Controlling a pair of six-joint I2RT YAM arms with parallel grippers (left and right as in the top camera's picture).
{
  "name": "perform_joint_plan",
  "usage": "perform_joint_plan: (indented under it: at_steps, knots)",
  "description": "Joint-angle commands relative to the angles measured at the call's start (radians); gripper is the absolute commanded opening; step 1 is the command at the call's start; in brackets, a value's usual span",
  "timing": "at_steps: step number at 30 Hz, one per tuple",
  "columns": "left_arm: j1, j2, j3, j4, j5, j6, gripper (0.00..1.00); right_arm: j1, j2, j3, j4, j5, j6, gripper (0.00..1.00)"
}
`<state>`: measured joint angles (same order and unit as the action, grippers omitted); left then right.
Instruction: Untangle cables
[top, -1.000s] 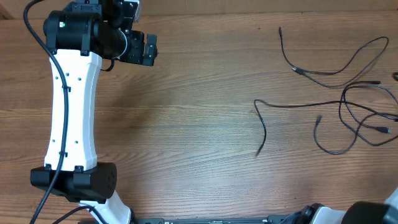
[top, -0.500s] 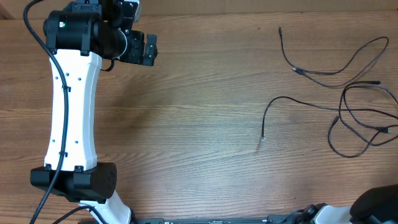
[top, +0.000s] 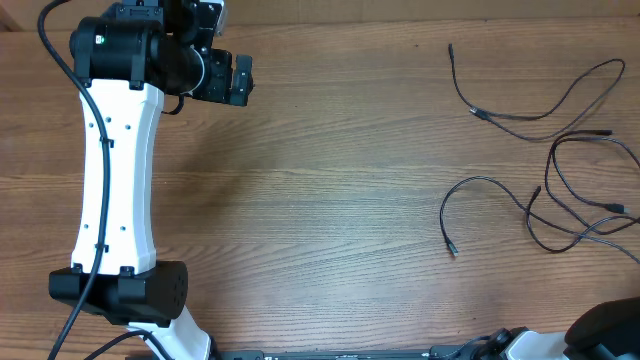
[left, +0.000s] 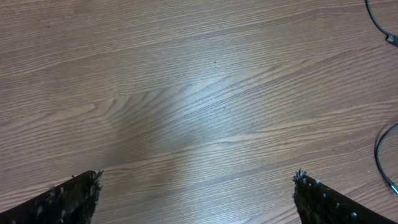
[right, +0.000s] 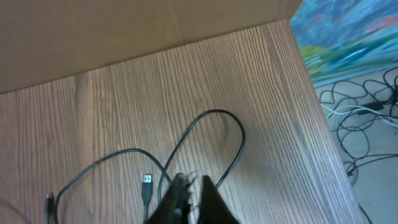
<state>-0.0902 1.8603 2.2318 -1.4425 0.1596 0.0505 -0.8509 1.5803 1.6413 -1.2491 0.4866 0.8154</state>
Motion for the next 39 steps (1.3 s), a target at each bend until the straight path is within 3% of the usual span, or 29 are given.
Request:
perform_joint_plan:
  at_steps: [1, 5, 9, 12, 15, 19, 26, 32, 39]
  knots:
    - [-0.007, 0.011, 0.007, 0.003, -0.004, -0.013, 0.99, -0.004, 0.001, -0.019, 0.004, 0.003, 0.003, 0.19]
    - [-0.008, 0.012, 0.007, 0.003, -0.004, -0.013, 1.0, -0.004, 0.001, -0.037, 0.006, -0.066, 0.001, 0.38]
    - [-0.008, 0.012, 0.007, 0.003, -0.004, -0.013, 1.0, -0.001, 0.002, -0.082, 0.056, -0.246, -0.093, 0.7]
    - [-0.008, 0.011, 0.007, 0.003, -0.004, -0.013, 1.0, 0.002, 0.002, -0.122, 0.142, -0.446, -0.262, 0.98]
    - [-0.008, 0.012, 0.007, 0.003, -0.004, -0.013, 1.0, 0.028, 0.002, -0.169, 0.229, -0.702, -0.496, 1.0]
    - [-0.008, 0.012, 0.007, 0.003, -0.004, -0.013, 1.0, 0.113, 0.002, -0.197, 0.256, -0.84, -0.644, 1.0]
    - [-0.008, 0.011, 0.007, 0.003, -0.004, -0.013, 1.0, 0.34, 0.002, -0.199, 0.252, -0.839, -0.743, 1.0]
    - [-0.008, 0.012, 0.007, 0.003, -0.004, -0.013, 1.0, 0.619, 0.002, -0.199, 0.257, -0.766, -0.745, 1.0]
    - [-0.008, 0.012, 0.007, 0.003, -0.004, -0.013, 1.0, 0.825, 0.002, -0.199, 0.257, -0.765, -0.738, 1.0]
